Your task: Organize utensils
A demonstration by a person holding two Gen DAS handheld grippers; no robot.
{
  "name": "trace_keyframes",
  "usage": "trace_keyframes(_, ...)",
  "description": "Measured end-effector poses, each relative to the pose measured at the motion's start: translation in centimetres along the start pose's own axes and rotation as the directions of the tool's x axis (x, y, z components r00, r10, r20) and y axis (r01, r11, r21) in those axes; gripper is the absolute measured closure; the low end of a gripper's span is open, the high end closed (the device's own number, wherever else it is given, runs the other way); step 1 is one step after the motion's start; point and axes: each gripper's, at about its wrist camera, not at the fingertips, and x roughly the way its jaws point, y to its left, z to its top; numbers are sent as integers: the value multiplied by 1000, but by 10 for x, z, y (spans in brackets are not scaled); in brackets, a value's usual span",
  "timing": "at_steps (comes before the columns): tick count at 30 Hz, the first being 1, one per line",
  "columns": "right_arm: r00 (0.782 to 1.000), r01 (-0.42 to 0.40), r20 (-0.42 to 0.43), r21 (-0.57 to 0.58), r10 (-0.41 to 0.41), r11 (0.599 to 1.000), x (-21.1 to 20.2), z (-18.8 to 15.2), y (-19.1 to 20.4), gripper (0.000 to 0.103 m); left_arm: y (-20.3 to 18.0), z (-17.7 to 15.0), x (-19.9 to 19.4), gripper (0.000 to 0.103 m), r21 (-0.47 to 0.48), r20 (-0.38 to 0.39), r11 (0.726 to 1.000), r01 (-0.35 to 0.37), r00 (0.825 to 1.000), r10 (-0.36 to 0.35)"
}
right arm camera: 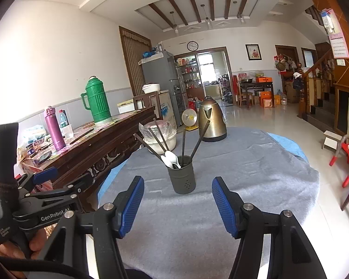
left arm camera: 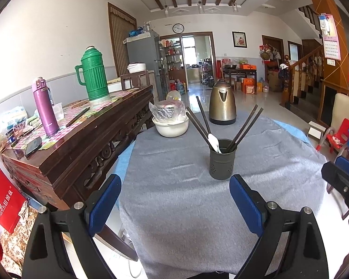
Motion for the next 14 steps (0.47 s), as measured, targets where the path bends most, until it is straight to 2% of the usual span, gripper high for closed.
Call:
trace_keyframes(11,1000,-17,-13,-17,17,1000,14,-1,11,39,5,4,10,9,-5,0,1000,5,1000,-5)
trace_keyframes(14,1000,-13,-22,-15,13,1000,25,-1,6,39,4,3,26,9,0,-4,1000,20,1000,-20)
